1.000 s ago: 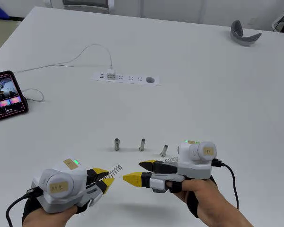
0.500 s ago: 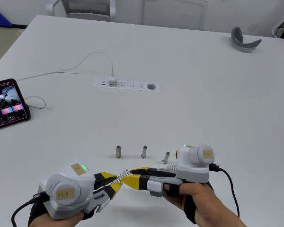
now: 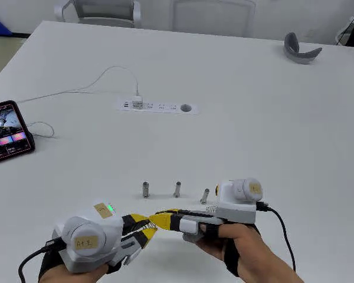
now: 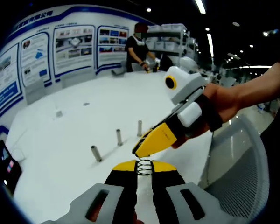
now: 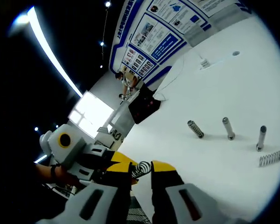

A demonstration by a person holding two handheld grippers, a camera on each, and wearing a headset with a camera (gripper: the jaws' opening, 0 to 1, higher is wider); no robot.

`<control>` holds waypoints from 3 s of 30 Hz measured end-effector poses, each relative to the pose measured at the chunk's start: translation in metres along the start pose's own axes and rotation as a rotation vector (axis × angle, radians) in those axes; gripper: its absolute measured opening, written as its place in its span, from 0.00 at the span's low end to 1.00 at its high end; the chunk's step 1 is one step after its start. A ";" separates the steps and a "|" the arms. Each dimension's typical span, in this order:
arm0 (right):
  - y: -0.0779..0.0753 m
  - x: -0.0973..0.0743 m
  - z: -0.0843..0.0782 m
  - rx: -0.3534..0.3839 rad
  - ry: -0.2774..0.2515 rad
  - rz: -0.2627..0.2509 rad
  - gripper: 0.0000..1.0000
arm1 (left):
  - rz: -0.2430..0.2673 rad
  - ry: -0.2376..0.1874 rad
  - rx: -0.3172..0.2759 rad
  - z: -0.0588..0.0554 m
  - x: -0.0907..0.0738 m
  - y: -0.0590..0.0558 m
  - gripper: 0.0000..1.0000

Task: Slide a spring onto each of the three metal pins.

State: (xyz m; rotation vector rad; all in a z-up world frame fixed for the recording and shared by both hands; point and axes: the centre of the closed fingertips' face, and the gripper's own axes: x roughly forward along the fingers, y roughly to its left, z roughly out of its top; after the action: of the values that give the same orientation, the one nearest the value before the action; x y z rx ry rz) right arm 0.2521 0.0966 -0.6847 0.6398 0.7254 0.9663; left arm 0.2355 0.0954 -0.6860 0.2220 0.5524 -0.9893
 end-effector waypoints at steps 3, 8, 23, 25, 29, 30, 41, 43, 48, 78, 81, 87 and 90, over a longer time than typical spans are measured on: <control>0.002 -0.001 0.000 0.001 -0.002 0.006 0.16 | -0.004 0.002 0.006 -0.001 0.000 -0.001 0.10; 0.003 -0.003 -0.001 -0.002 -0.002 0.012 0.15 | -0.012 0.006 0.014 -0.002 0.000 -0.002 0.10; 0.011 -0.015 0.009 -0.145 0.034 -0.016 0.12 | -0.086 0.004 0.051 0.009 0.010 -0.008 0.10; 0.012 -0.018 0.010 -0.189 0.064 -0.024 0.12 | -0.108 0.002 0.058 0.011 0.012 -0.010 0.10; 0.015 -0.024 0.013 -0.268 0.125 -0.026 0.12 | -0.148 -0.015 0.059 0.019 0.013 -0.014 0.10; 0.016 -0.025 0.014 -0.284 0.138 -0.026 0.12 | -0.153 -0.018 0.059 0.020 0.014 -0.015 0.10; 0.022 -0.036 0.023 -0.477 0.302 -0.030 0.12 | -0.236 -0.049 0.070 0.038 0.024 -0.023 0.10; 0.022 -0.039 0.023 -0.508 0.334 -0.030 0.12 | -0.247 -0.052 0.078 0.041 0.025 -0.025 0.10; 0.022 -0.046 0.024 -0.560 0.397 -0.032 0.12 | -0.280 -0.061 0.093 0.048 0.027 -0.031 0.10; 0.019 -0.061 0.011 -0.753 0.655 -0.008 0.12 | -0.365 -0.029 0.190 0.051 0.031 -0.045 0.10; 0.020 -0.060 0.009 -0.768 0.669 -0.006 0.12 | -0.370 -0.021 0.196 0.049 0.030 -0.046 0.10; 0.019 -0.059 0.006 -0.784 0.705 -0.004 0.12 | -0.376 0.001 0.238 0.046 0.031 -0.048 0.10; 0.019 -0.059 0.005 -0.787 0.712 -0.004 0.12 | -0.375 0.002 0.237 0.045 0.031 -0.047 0.10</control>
State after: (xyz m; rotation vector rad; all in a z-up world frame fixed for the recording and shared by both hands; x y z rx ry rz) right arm 0.2239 0.0513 -0.6523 -0.4253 0.8694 1.3761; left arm 0.2243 0.0283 -0.6615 0.3382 0.4869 -1.4217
